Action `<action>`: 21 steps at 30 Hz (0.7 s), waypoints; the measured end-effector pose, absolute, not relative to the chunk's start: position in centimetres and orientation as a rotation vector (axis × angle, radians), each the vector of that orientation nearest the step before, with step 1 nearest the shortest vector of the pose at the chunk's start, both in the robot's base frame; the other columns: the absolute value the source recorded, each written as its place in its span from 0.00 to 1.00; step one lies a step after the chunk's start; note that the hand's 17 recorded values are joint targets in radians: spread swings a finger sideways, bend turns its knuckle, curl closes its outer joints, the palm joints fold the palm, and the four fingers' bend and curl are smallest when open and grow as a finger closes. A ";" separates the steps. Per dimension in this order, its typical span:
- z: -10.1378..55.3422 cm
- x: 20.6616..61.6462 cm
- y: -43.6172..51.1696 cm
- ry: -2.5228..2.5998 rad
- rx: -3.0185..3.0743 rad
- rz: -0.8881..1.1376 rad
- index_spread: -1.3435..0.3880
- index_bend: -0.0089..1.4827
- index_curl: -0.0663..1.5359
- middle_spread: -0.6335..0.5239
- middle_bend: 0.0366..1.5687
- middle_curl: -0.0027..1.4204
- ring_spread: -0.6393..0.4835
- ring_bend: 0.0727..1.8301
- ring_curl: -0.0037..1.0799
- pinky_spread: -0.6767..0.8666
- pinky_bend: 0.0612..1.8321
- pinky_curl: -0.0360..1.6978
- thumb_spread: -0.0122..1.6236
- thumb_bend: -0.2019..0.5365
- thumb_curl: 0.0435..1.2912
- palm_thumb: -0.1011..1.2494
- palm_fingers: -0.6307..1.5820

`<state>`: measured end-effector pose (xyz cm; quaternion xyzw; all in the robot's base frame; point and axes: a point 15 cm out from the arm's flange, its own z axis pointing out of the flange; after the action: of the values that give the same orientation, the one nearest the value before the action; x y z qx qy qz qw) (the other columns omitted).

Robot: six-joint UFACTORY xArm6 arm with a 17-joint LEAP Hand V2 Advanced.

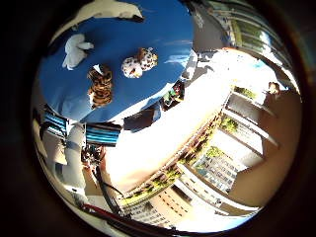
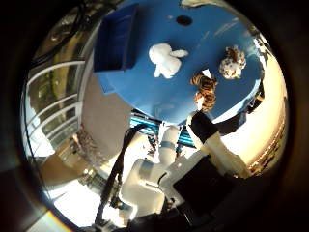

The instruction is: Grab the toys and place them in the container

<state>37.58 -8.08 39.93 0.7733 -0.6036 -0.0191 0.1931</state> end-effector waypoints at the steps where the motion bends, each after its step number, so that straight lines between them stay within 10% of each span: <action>1: 39.8 37.8 -8.7 -1.693 2.158 -0.047 0.63 0.16 0.36 0.61 0.07 0.19 0.80 0.14 0.29 0.72 0.27 0.15 0.66 0.24 0.30 0.60 0.32; 21: 29.2 45.5 -21.3 -1.566 2.027 -0.124 0.58 0.11 0.27 0.59 0.09 0.20 0.79 0.12 0.30 0.71 0.26 0.15 0.65 0.24 0.32 0.63 0.28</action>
<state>45.49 -21.35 29.23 0.7578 -0.5853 -0.0462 0.2845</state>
